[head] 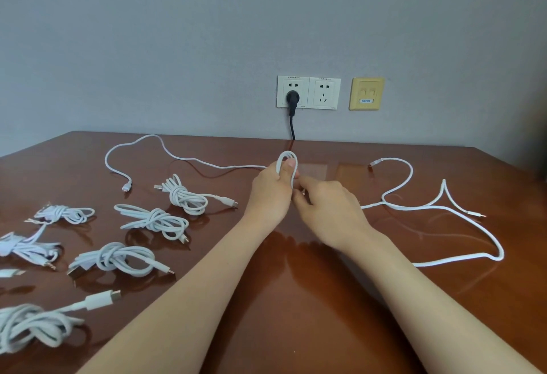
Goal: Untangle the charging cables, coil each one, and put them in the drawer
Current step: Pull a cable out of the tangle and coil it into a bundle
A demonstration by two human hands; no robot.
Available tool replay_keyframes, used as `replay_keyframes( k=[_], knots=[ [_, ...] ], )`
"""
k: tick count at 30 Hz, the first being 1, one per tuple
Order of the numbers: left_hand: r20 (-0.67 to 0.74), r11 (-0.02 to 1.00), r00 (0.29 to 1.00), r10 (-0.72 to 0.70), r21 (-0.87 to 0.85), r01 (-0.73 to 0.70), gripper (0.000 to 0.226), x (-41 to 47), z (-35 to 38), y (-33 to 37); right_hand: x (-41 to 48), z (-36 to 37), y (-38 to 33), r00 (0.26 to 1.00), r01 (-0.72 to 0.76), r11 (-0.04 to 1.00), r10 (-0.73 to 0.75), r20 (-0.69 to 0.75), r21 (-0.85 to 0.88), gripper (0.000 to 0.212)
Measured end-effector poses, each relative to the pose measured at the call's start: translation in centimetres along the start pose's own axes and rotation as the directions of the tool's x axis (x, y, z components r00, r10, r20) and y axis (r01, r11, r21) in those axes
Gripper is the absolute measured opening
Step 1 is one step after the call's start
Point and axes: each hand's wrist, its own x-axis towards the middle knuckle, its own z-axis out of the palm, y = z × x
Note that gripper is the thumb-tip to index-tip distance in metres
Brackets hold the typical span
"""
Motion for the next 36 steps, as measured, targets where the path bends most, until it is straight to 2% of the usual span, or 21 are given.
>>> replay_keyframes(
  k=[4,8,12,20,23,28,31,33,34,35,36],
  knots=[
    [0.047,0.998,0.999,0.028,0.051,-0.030,0.025,-0.1,-0.1,-0.3,-0.2,-0.2,-0.2,0.999,-0.038,0.999,0.037,0.025,0.032,0.015],
    [0.061,0.988,0.996,0.063,0.139,-0.071,0.021,-0.1,0.0,-0.6,-0.1,-0.3,-0.2,0.998,-0.048,0.999,0.047,0.043,0.014,0.020],
    [0.048,0.959,0.992,0.119,0.253,-0.127,0.030,-0.3,-0.2,-0.7,-0.1,-0.1,-0.1,0.996,-0.048,0.999,0.049,0.068,-0.024,0.031],
    [0.075,0.862,0.984,0.160,0.476,-0.177,0.039,-0.5,-0.2,-0.8,-0.2,0.2,0.1,0.994,-0.023,0.999,0.028,0.103,-0.047,0.032],
    [0.070,0.859,0.987,0.148,0.486,-0.163,0.040,-0.4,-0.2,-1.0,-0.2,0.3,0.2,0.993,-0.023,0.999,0.026,0.113,-0.033,0.031],
    [0.015,0.894,0.988,0.152,0.425,-0.144,0.036,0.0,-0.3,-1.0,-0.2,0.4,0.0,0.994,0.013,1.000,-0.013,0.109,0.001,0.029],
    [0.014,0.940,0.995,0.097,0.329,-0.096,0.032,0.0,-0.3,-0.9,-0.2,0.4,0.1,0.993,0.025,1.000,-0.027,0.116,0.019,0.029],
    [-0.006,0.987,1.000,0.005,0.160,-0.004,0.043,0.2,-0.3,-0.9,-0.2,0.4,0.2,0.992,0.023,1.000,-0.024,0.123,0.004,0.028],
    [-0.012,0.997,0.997,-0.073,0.011,0.073,0.051,0.5,-0.3,-0.9,-0.2,0.4,0.3,0.991,0.020,1.000,-0.020,0.129,0.002,0.027],
    [0.002,0.970,0.985,-0.172,-0.172,0.170,0.051,0.7,-0.4,-0.9,-0.2,0.4,0.3,0.990,0.016,1.000,-0.017,0.137,0.005,0.026],
    [0.028,0.898,0.966,-0.258,-0.361,0.250,0.045,0.8,-0.5,-0.7,-0.2,0.3,0.3,0.989,0.012,1.000,-0.014,0.145,0.010,0.025]
  ],
)
